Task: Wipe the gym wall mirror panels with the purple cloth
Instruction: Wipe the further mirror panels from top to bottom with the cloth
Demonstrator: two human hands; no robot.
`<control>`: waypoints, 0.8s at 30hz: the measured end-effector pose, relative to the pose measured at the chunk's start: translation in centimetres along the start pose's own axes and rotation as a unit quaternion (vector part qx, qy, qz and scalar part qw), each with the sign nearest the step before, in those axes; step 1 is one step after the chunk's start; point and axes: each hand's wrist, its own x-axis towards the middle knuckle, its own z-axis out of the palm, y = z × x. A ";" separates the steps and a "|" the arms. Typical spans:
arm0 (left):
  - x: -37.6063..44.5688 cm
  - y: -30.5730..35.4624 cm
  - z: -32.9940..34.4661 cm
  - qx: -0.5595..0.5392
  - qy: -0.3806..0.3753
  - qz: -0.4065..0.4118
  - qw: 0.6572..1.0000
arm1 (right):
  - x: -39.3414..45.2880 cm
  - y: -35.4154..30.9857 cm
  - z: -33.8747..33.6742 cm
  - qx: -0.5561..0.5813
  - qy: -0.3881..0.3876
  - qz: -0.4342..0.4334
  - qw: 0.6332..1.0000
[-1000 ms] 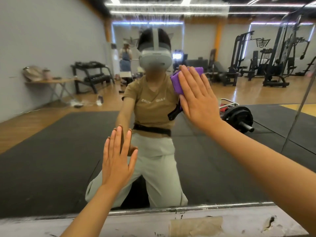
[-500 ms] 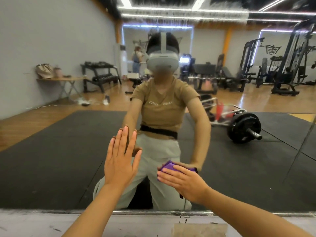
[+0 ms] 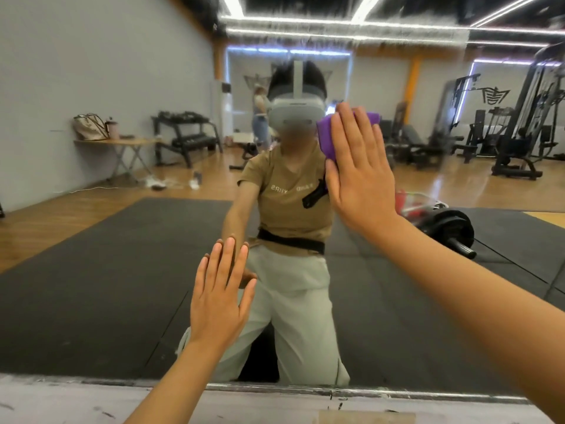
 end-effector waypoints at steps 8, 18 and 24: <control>0.0 -0.9 0.5 -0.010 0.007 0.022 1.000 | -17.8 -4.0 2.1 -0.040 -0.192 -0.289 0.937; 0.1 -4.7 -0.8 0.019 -0.001 0.037 0.999 | -21.5 -4.9 2.2 -0.062 -0.221 -0.386 0.893; 0.0 -5.0 -0.8 0.011 -0.003 0.029 1.000 | -5.4 -3.9 1.7 0.013 -0.059 -0.110 0.992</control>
